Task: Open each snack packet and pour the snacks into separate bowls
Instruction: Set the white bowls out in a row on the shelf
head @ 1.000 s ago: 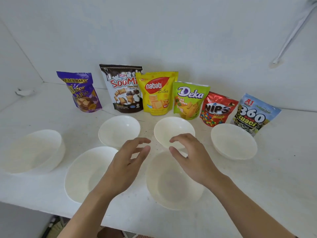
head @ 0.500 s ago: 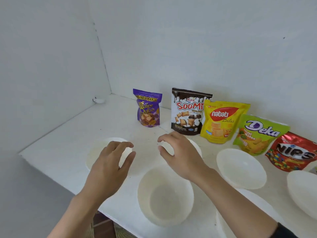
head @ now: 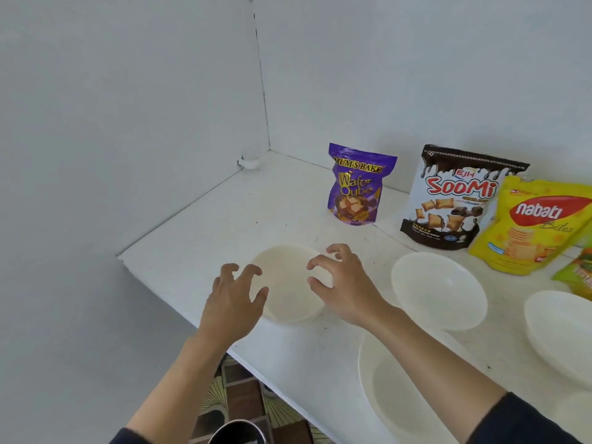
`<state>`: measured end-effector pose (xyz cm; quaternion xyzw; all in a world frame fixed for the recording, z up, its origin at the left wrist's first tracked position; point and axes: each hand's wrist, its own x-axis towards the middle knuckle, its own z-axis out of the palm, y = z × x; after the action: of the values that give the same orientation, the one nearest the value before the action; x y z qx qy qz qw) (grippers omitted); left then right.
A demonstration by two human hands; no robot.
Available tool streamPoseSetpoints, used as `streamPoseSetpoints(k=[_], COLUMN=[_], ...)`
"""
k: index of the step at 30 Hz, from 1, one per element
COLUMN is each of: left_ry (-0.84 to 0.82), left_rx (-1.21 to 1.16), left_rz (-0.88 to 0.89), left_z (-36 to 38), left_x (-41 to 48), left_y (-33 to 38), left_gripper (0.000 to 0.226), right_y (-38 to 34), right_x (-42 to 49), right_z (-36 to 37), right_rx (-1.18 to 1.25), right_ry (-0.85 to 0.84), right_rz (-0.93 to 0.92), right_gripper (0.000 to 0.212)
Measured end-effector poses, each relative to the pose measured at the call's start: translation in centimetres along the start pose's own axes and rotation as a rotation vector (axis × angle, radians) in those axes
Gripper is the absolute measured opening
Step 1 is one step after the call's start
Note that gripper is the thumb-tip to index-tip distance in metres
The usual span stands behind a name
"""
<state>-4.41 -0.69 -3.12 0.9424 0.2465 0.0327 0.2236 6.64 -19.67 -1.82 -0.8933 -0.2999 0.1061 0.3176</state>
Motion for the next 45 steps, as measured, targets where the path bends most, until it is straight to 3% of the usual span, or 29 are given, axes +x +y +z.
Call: streamPoseSetpoints(k=[5, 8, 21, 33, 45], left_ry=[-0.108, -0.141, -0.034, -0.114, -0.313], left_rx=[-0.223, -0.299, -0.55, -0.638, -0.568], left_rz=[-0.023, -0.038, 0.227, 0.451, 0.512], left_z=[0.8, 0.7, -4.9, -1.4, 9.3], left_x=[0.4, 0.5, 0.0, -7.0, -20.5], left_y=[-0.6, -0.7, 8.1, 23.5, 38.2], left_gripper=[0.039, 0.045, 0.055, 0.054, 0.062], right_y=[0.5, 0.6, -0.4, 6.7, 19.6], right_x=[0.6, 0.8, -2.2, -16.1, -35.7], right_z=[2.2, 2.5, -6.9, -19.0, -26.5], right_rx=[0.004, 0.135, 0.38, 0.279, 0.276], right_ry=[-0.11, -0.13, 0.383, 0.584, 0.54], right_rz=[0.113, 0.21, 0.177, 0.208, 0.348], right_gripper=[0.036, 0.047, 0.05, 0.046, 0.05])
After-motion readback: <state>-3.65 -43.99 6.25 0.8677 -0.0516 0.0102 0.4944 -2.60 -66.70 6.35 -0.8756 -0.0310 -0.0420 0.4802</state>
